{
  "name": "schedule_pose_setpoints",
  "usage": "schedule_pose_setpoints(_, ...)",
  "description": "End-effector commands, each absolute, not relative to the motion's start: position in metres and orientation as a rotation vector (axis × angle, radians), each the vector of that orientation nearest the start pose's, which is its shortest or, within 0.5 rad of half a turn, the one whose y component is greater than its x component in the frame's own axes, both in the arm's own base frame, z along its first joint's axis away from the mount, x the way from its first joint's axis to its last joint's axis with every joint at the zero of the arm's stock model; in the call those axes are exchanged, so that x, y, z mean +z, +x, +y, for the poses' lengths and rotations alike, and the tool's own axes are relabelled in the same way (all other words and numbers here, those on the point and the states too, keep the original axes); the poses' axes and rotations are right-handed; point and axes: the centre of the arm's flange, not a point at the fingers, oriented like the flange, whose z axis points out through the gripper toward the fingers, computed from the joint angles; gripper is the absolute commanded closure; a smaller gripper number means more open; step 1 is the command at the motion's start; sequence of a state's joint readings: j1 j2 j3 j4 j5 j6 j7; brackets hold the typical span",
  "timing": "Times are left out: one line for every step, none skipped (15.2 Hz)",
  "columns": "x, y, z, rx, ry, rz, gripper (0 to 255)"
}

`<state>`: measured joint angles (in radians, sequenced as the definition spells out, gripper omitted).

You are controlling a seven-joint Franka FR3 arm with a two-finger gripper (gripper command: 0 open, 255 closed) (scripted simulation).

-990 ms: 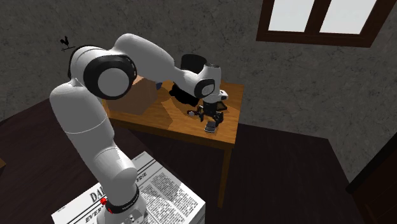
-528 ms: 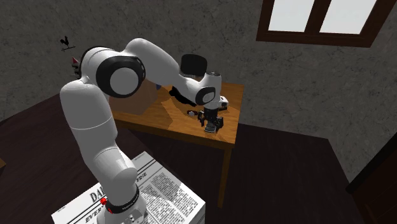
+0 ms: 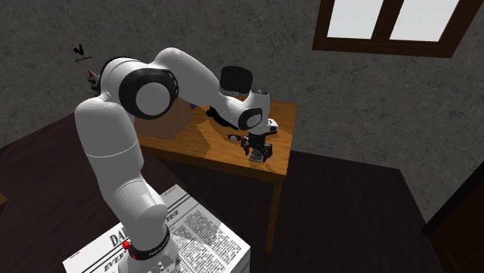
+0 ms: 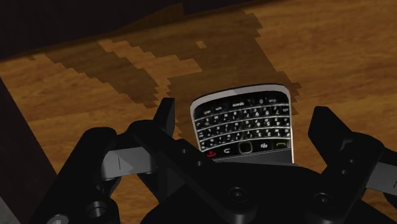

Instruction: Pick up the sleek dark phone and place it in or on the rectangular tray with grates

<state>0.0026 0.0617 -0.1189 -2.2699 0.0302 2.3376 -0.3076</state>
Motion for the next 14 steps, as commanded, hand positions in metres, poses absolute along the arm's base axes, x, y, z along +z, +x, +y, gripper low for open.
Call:
schedule_pose_setpoints(0.332, 0.522, -0.060, -0.015, -3.117, -0.267, 255)
schedule_pose_setpoints(0.332, 0.522, -0.060, -0.015, -3.117, -0.267, 255)
schedule_pose_setpoints(0.332, 0.522, -0.060, -0.015, -3.117, -0.267, 255)
schedule_pose_setpoints(0.332, 0.522, -0.060, -0.015, -3.117, -0.267, 255)
schedule_pose_setpoints(0.332, 0.522, -0.060, -0.015, -3.117, -0.267, 255)
schedule_pose_setpoints(0.332, 0.522, -0.060, -0.015, -3.117, -0.267, 255)
schedule_pose_setpoints(0.332, 0.522, -0.060, -0.015, -3.117, -0.267, 255)
schedule_pose_setpoints(0.332, 0.522, -0.060, -0.015, -3.117, -0.267, 255)
schedule_pose_setpoints(0.332, 0.522, -0.060, -0.015, -3.117, -0.267, 255)
schedule_pose_setpoints(0.332, 0.522, -0.060, -0.015, -3.117, -0.267, 255)
schedule_pose_setpoints(0.337, 0.522, -0.060, -0.015, -3.117, -0.267, 255)
schedule_pose_setpoints(0.343, 0.522, -0.060, -0.015, -3.117, -0.267, 255)
schedule_pose_setpoints(0.348, 0.522, -0.060, -0.015, -3.117, -0.267, 255)
schedule_pose_setpoints(0.353, 0.522, -0.060, -0.015, -3.117, -0.267, 255)
